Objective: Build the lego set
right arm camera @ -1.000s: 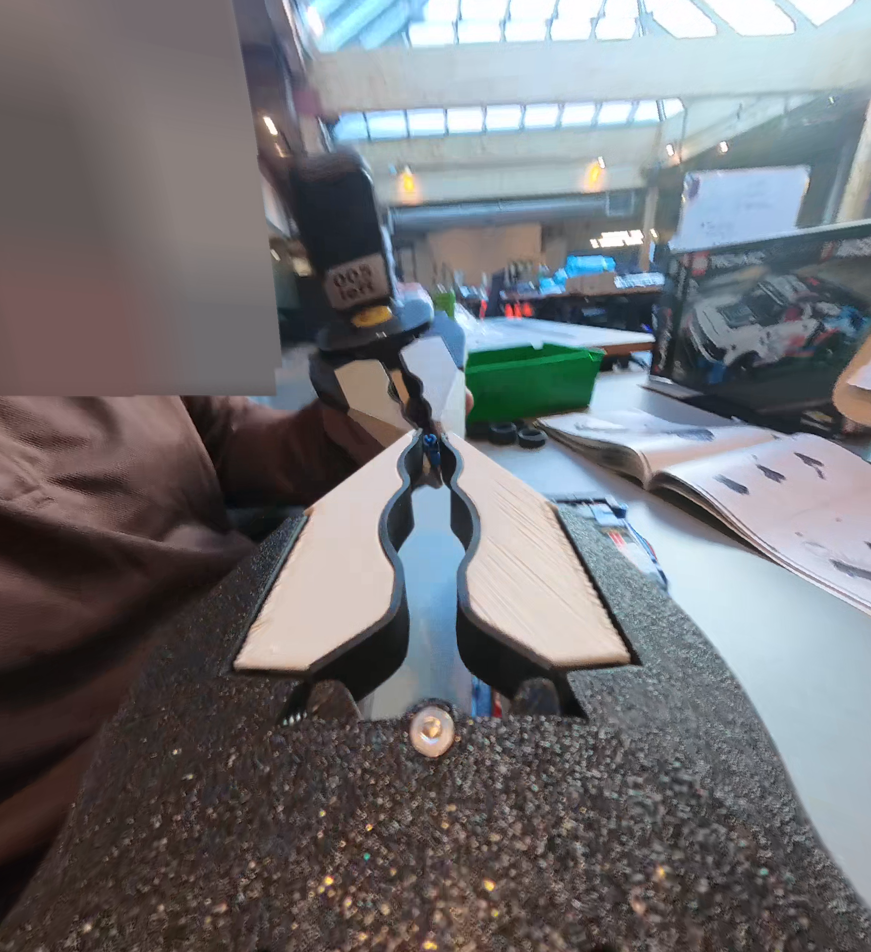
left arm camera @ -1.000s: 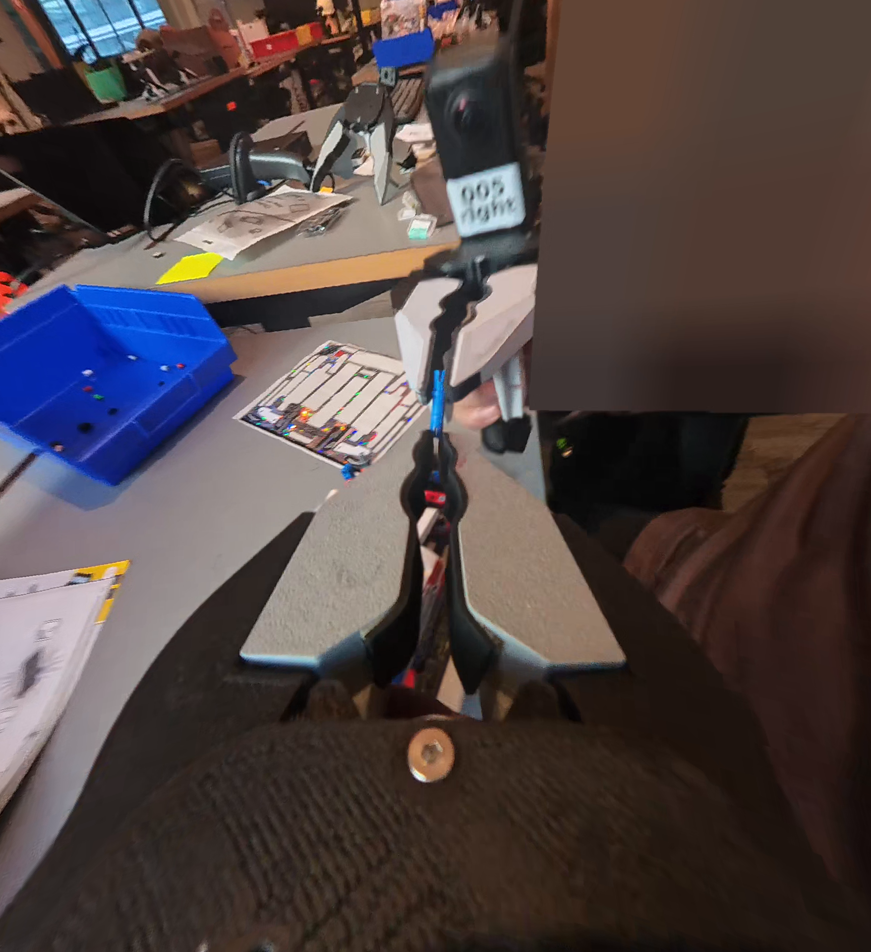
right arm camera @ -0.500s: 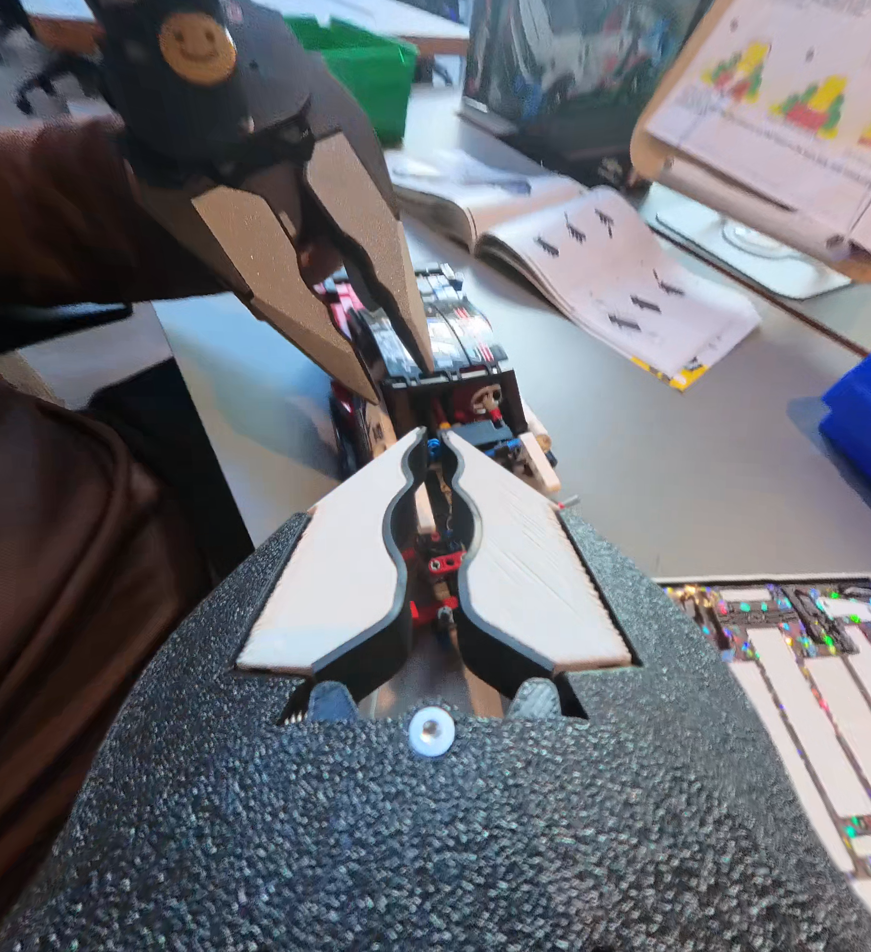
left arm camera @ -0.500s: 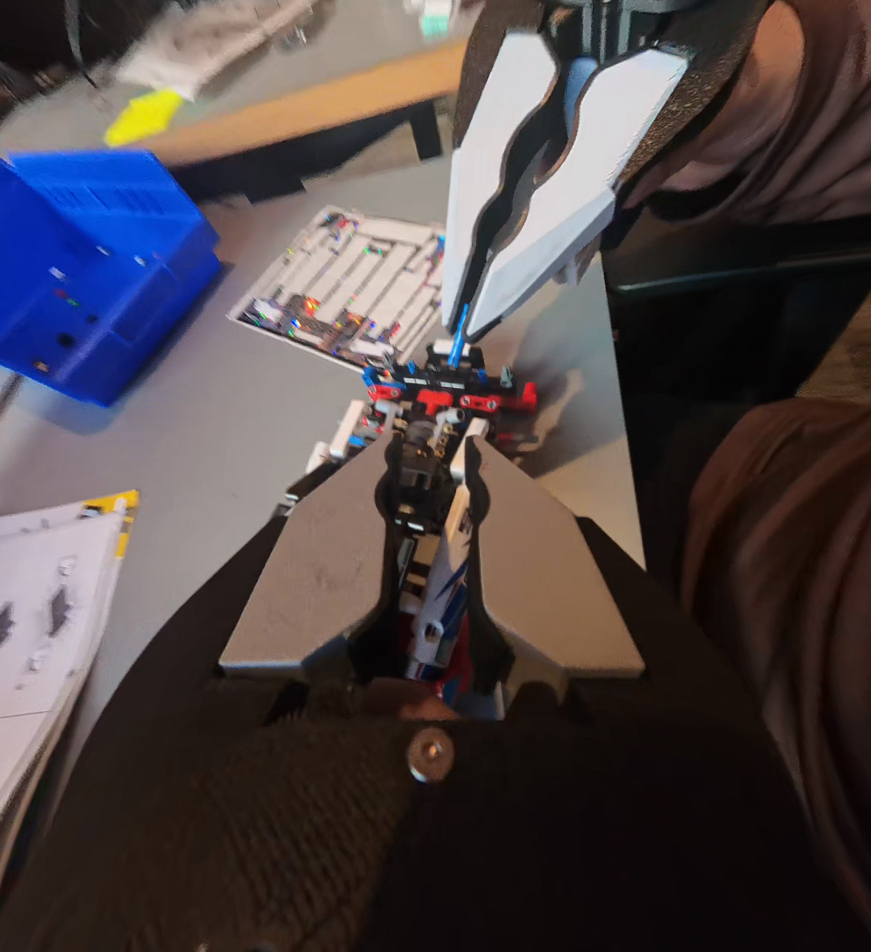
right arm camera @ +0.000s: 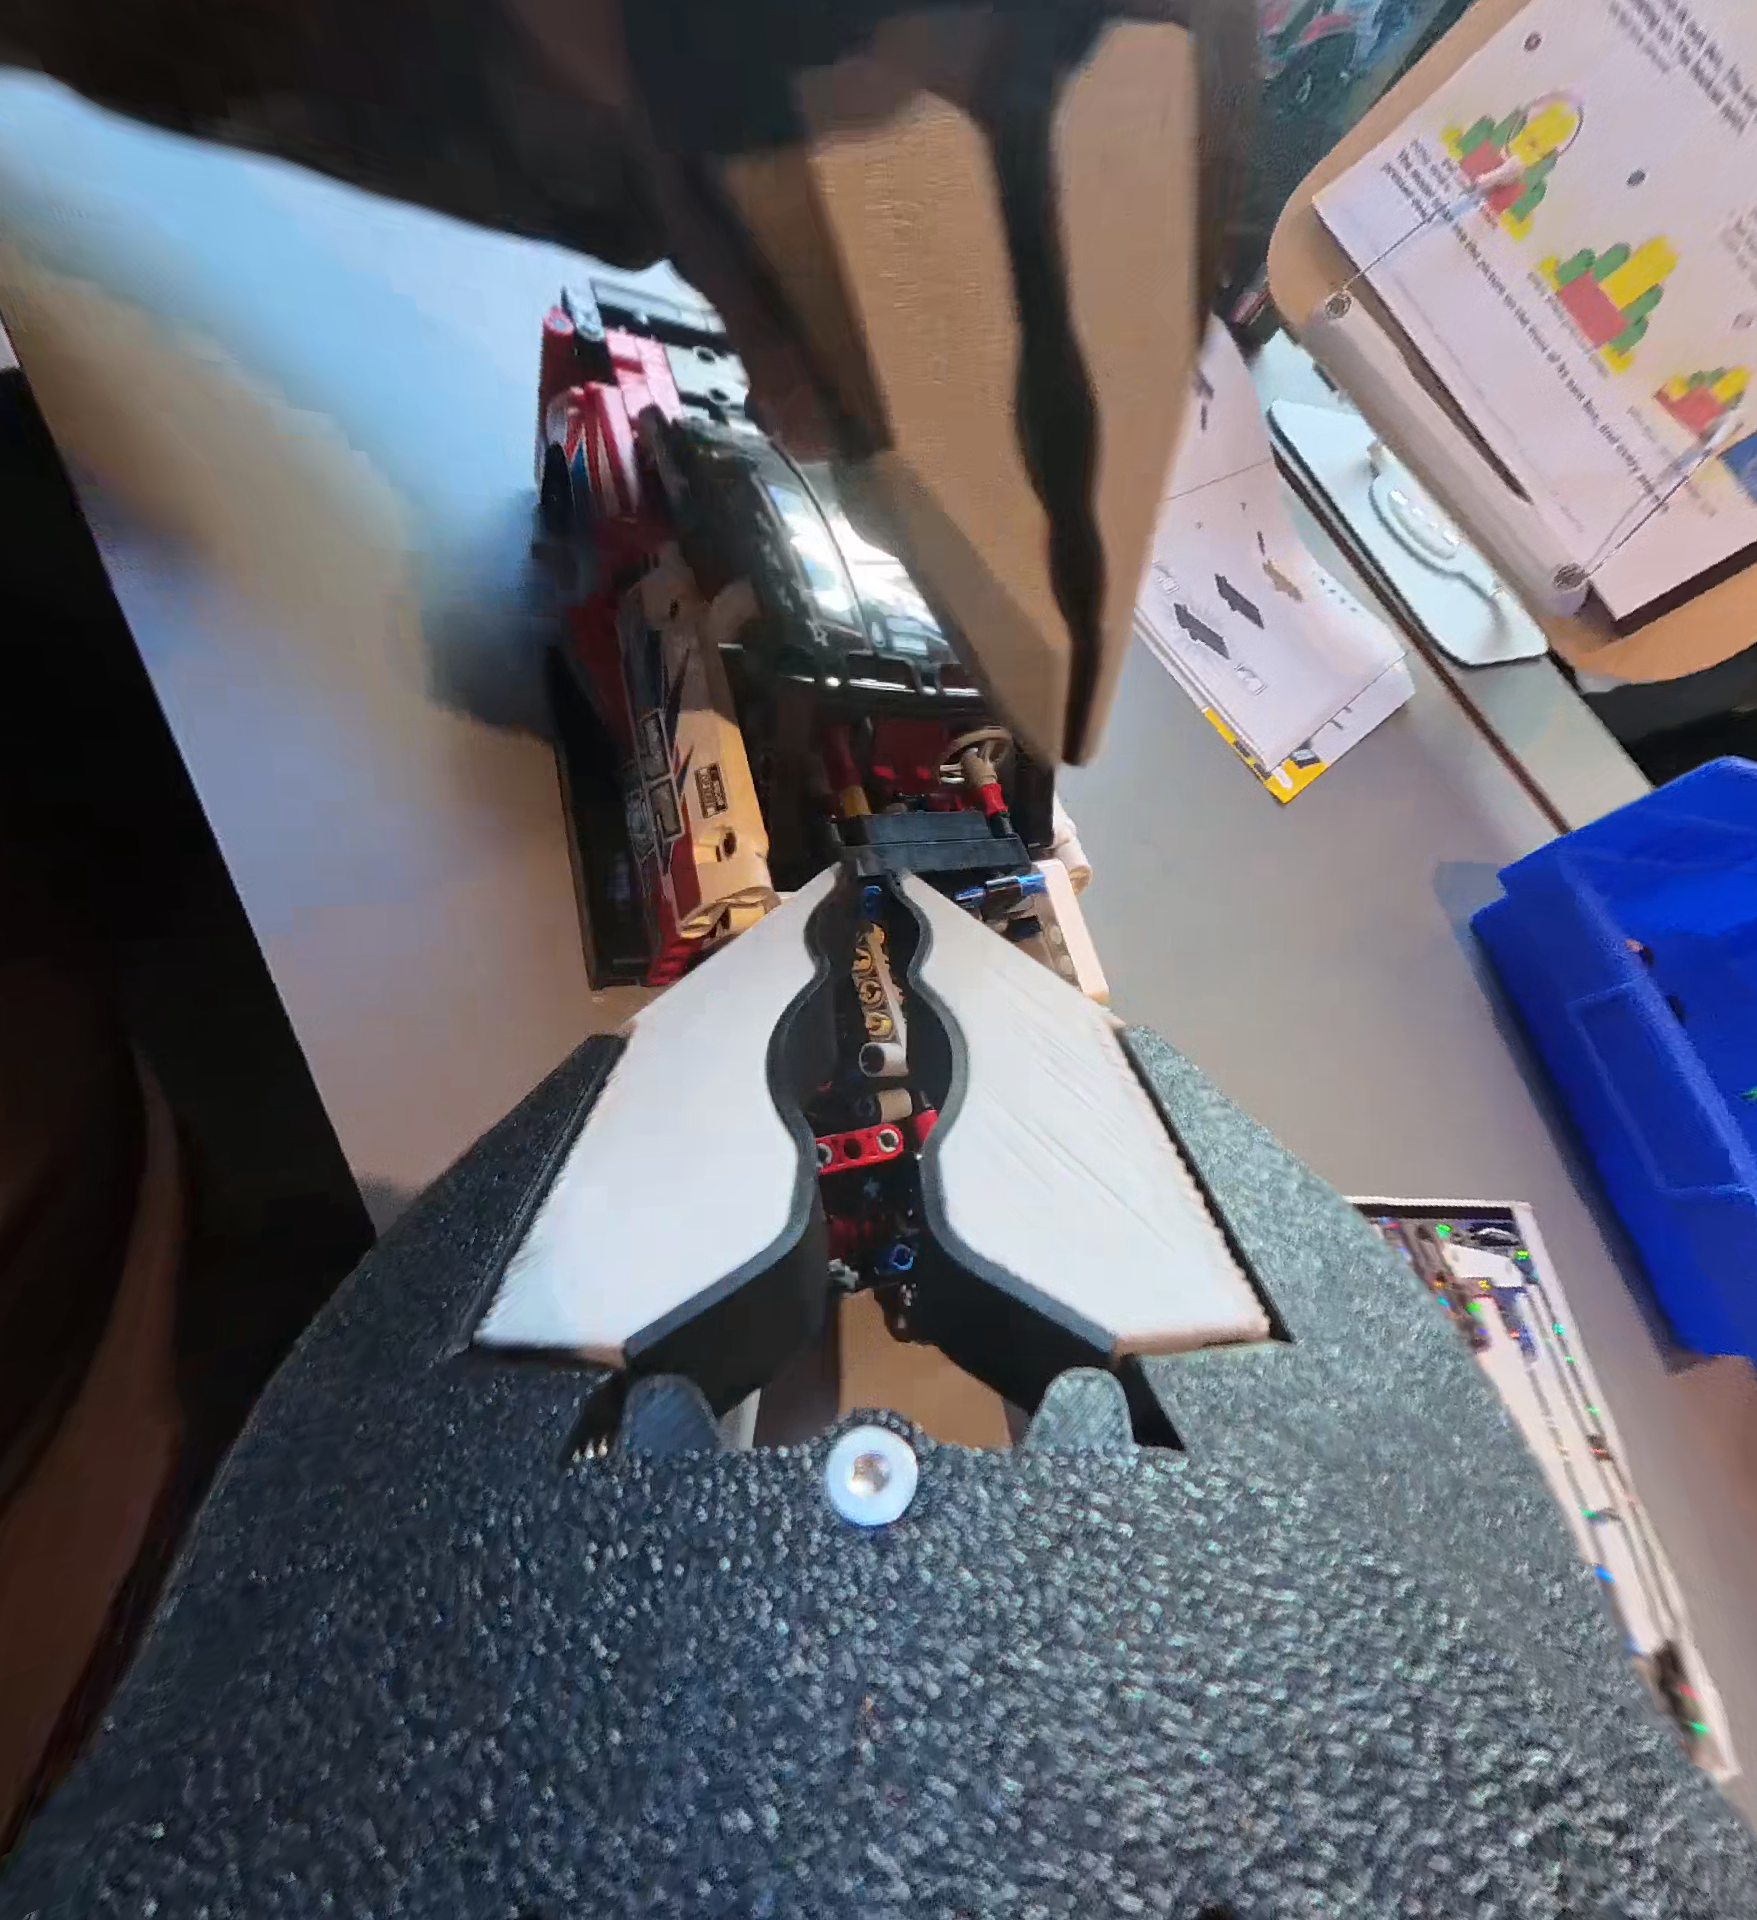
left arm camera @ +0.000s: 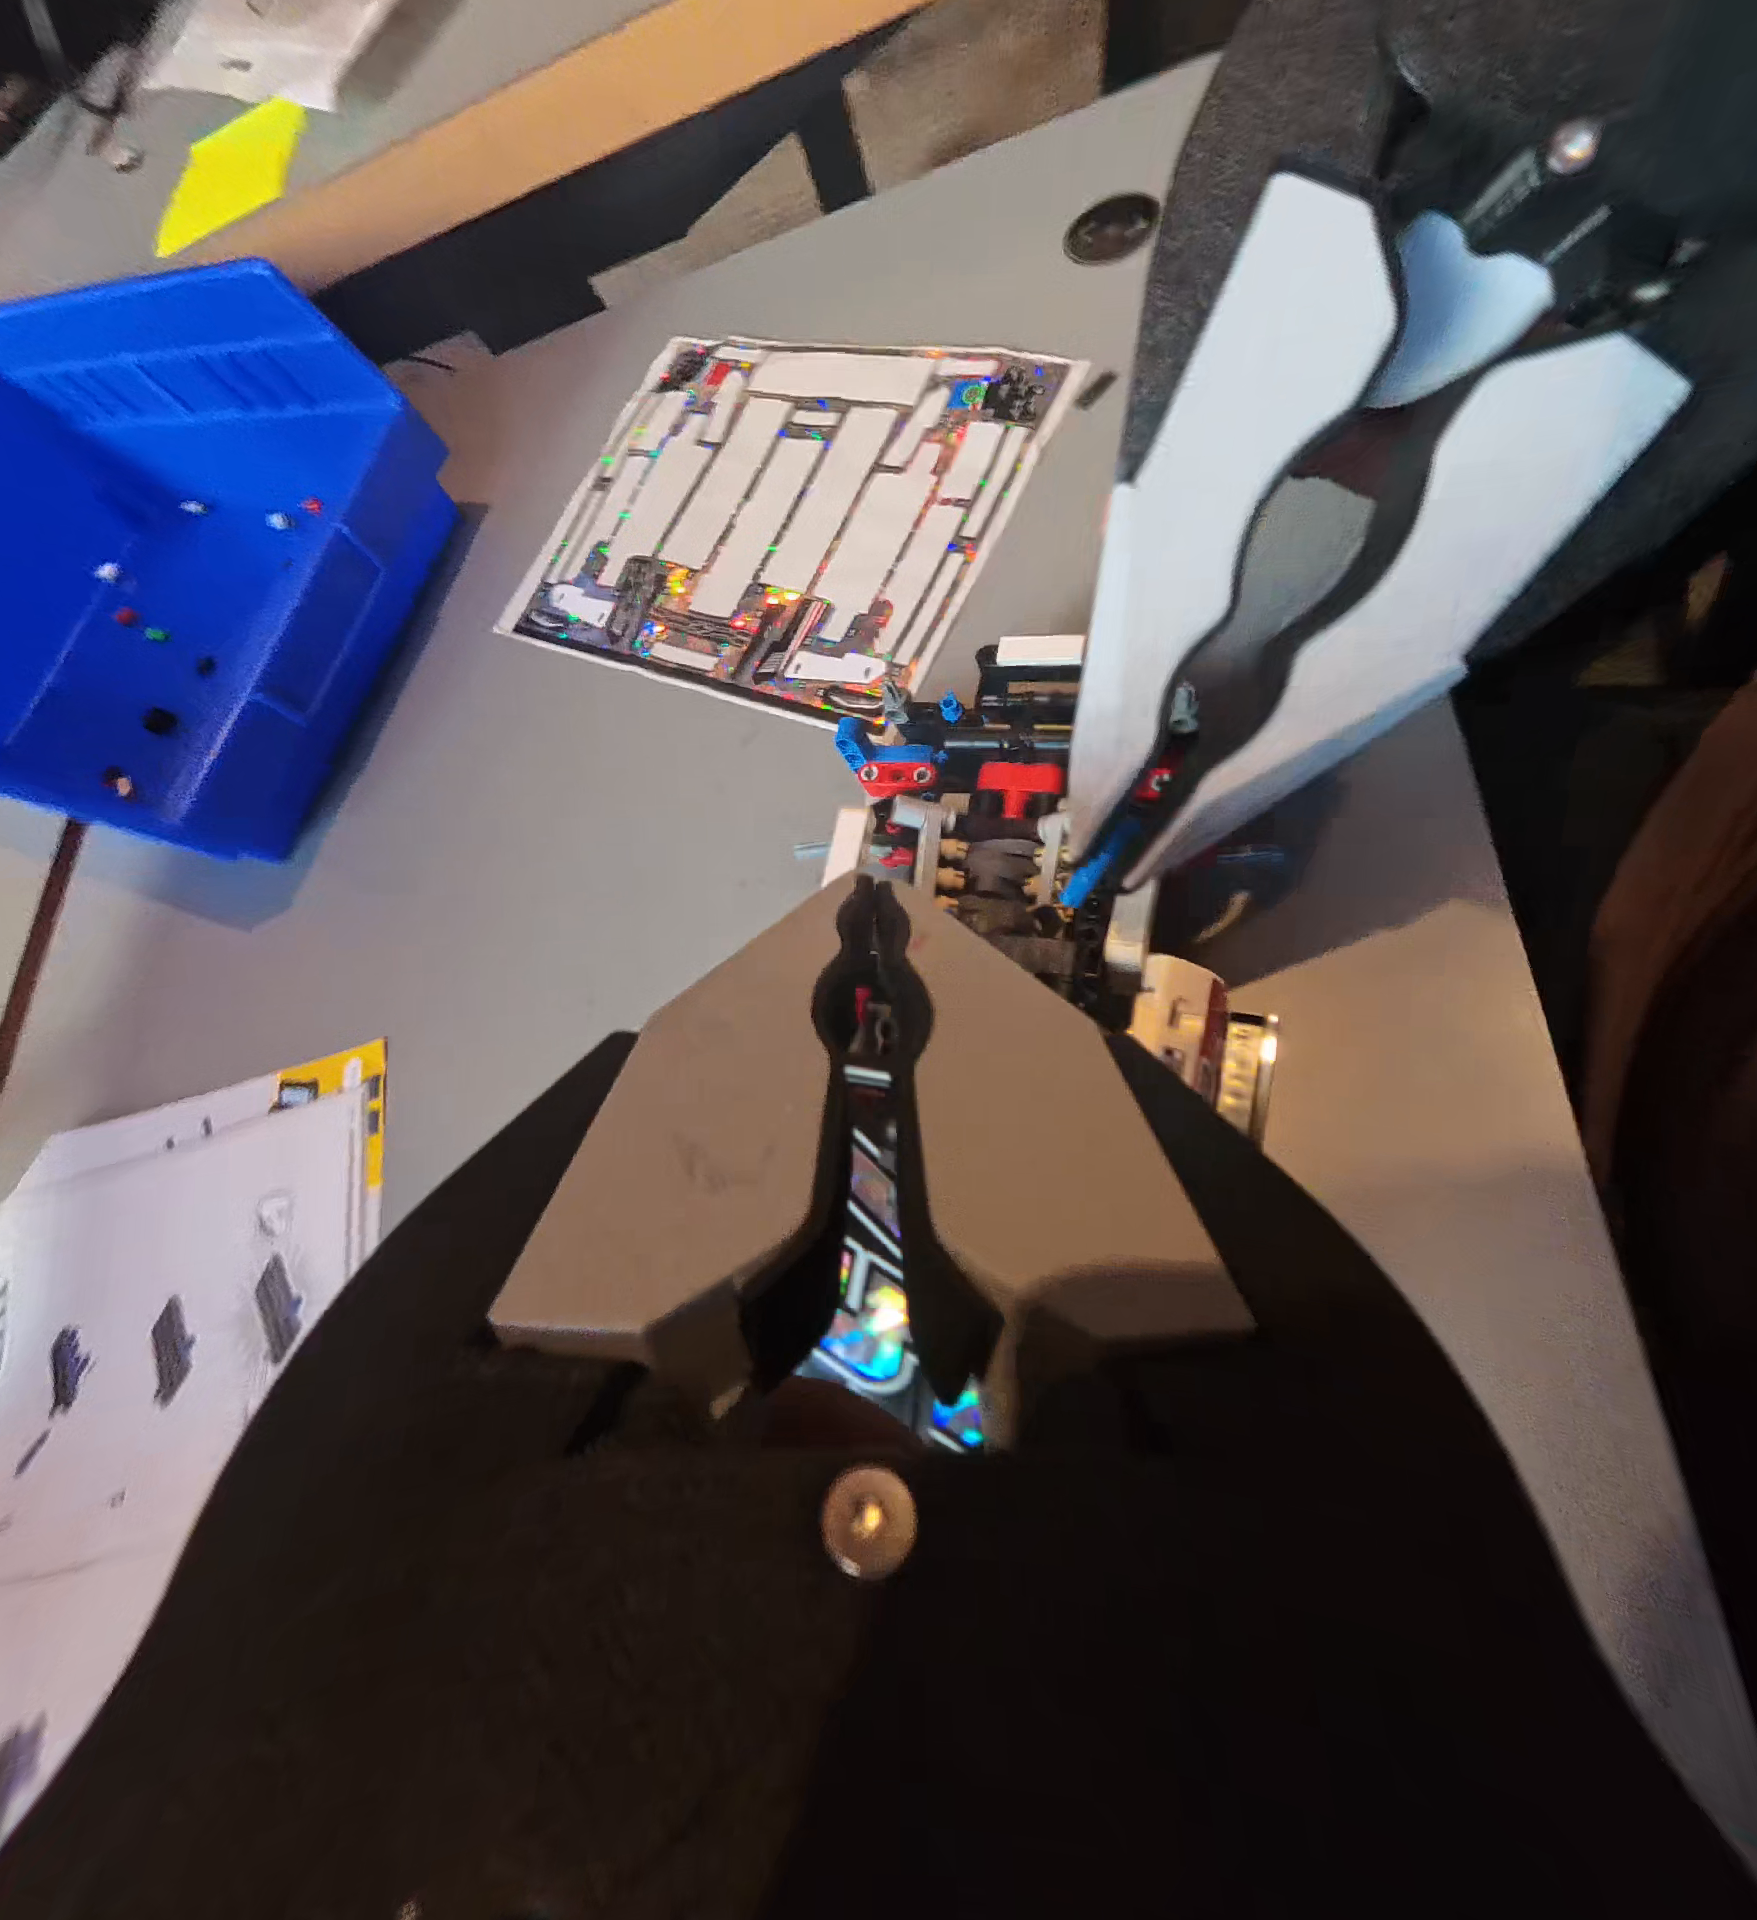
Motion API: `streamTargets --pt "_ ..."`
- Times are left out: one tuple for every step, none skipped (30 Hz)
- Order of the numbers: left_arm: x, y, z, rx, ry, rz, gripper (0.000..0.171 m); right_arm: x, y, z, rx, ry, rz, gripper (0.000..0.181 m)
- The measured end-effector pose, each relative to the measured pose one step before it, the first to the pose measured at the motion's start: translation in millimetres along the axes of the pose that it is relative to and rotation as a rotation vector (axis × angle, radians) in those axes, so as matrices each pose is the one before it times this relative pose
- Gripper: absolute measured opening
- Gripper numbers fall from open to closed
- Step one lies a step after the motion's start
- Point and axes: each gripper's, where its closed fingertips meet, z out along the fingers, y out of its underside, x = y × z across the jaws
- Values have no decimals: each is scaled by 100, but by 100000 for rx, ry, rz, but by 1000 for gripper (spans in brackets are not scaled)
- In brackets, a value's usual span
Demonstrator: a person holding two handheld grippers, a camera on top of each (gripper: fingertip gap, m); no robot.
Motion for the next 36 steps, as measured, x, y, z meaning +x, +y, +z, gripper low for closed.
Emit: streamTargets --pt "152 279 509 -3783 6602 1050 0 -125 135 137 -1093 1376 -2751 4" --pt "646 734 626 -6485 10335 1314 0 -113 148 166 -1267 1490 -2844 5" --pt "462 748 639 -6424 9244 772 0 -100 78 148 -902 1582 -2812 5" --pt "85 216 387 -3344 6676 -251 0 -100 27 107 -645 1368 -2488 5" --pt "-125 -381 103 661 4420 -148 0 -45 48 88 -800 1430 -2074 5" --pt "-392 -277 24 397 1461 1574 0 16 -6 24 -437 1543 -2025 4" --pt "-448 -150 -8 -144 437 1520 0 72 -102 -48 239 1729 -2106 5" --pt "-109 -50 24 -446 2266 1068 0 83 -153 -56 504 1458 -1909 5" --pt "289 2 73 -304 4112 1100 0 50 -172 -43 625 1051 -1377 5" --pt "142 -58 108 277 2728 1355 0 22 -160 22 595 503 -970 5" --pt "-65 -39 153 370 1242 1446 0 -85 16 115 -344 -229 -751 5" --pt "-126 109 229 -343 1092 930 0 0 239 191 -1480 186 -666 5" --pt "-25 177 249 -731 1920 446 0 111 204 118 -948 966 -871 5" --pt "193 -216 55 1639 3269 49 0 60 107 20 -435 285 -466 5" --pt "224 -175 -30 1691 3210 789 0 -2 64 -18 -572 -167 135 5" --pt "210 -13 1 664 2740 1129 0 -5 74 -28 -950 43 -316 5" --pt "171 -51 -31 864 2342 791 0 -4 63 -15 -1288 463 -1478 5" --pt "148 16 -9 398 2275 428 0 -5 39 -18 -1506 798 -2181 5" --pt "125 57 -37 -110 2160 446 0 -32 14 -7 -1492 814 -2012 5" --pt "115 75 -8 -261 1973 345 0 -26 -14 32 -1316 616 -1494 5" --pt "90 48 -4 -95 1662 373 0 -3 -42 33 -1118 281 -1064 5" --pt "66 22 -8 -168 1430 179 0 -1 -53 36 -1160 -85 -1061 5" --pt "62 60 7 -551 1180 123 0 13 -58 45 -1406 -424 -1218 4" --pt "36 44 20 -673 725 182 0 -10 -75 55 -1730 -903 -1064 4" --pt "24 43 36 -723 266 416 0 -5 -63 54 -2245 -1308 -620 4" --pt "32 31 26 -574 -10 630 0 19 -41 40 -2633 -1326 -546 4" --pt "36 25 19 -446 -146 746 0 3 -47 50 -2381 -1058 -767 5" --pt "10 17 17 -350 -295 528 0 -10 -39 49 -2047 -734 -720 5" --pt "5 24 22 -430 -289 314 0 1 9 15 -1785 -518 -333 5" --pt "-1 25 19 -446 -290 251 0 -19 86 -2 -1673 -640 320 4" --pt "6 19 26 -393 -351 464 0 -23 107 -30 -1540 -923 790 4" --pt "4 28 24 -515 -395 535 0 22 111 -72 -1573 -1045 1158 4" --pt "2 20 30 -582 -351 507 0 36 67 -64 -1297 -1046 1236 4" --pt "14 18 29 -511 -268 650 0 14 -6 -5 -871 -911 1077 4" --pt "25 -1 25 -300 -221 750 0 5 -61 62 -312 -619 897 4" --pt "26 -12 14 -158 -178 695 0 -14 -85 76 -168 -602 798 3"
